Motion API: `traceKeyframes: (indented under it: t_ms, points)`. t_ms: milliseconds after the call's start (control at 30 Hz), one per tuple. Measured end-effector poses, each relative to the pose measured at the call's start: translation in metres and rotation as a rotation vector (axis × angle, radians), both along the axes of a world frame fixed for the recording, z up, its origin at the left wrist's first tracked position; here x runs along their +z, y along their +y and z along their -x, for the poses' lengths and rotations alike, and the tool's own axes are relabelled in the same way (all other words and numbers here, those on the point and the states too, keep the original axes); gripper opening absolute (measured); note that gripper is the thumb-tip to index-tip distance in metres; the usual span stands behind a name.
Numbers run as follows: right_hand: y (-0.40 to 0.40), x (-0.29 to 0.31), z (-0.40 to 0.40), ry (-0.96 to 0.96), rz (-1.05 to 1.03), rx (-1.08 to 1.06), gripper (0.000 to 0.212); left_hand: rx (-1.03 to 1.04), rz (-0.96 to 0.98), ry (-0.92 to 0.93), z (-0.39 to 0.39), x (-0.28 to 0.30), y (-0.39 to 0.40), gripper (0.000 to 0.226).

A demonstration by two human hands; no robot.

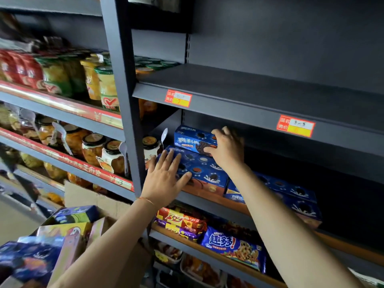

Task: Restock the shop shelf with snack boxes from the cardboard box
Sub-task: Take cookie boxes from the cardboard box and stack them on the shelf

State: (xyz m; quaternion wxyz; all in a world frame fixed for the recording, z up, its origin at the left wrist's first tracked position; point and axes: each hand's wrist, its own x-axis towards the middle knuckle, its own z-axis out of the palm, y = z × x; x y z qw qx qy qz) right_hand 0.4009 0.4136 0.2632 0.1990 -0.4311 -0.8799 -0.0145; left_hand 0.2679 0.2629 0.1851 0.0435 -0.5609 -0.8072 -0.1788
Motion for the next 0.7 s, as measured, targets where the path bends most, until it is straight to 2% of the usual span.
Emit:
traceKeyframes:
  t_ms: [133,333,533,633,700]
  points:
    - [0.004,-0.003,0.016,-0.153,0.053,0.036,0.054,-0.020,0.055,0.001,0.003,0.004,0.001,0.100]
    - [0.009,-0.013,0.030,-0.034,0.160,0.073,0.052,-0.028,0.084,-0.012,0.003,0.007,0.002,0.081]
    - [0.016,-0.032,0.027,-0.048,0.311,0.075,0.046,-0.037,0.078,0.014,0.005,0.004,0.004,0.094]
    - [0.012,-0.036,0.022,-0.009,0.322,0.090,0.050,-0.048,0.062,-0.017,0.007,0.006,0.003,0.085]
    - [0.001,-0.034,0.021,0.075,0.259,0.123,0.053,-0.117,-0.013,-0.049,0.009,0.007,-0.002,0.081]
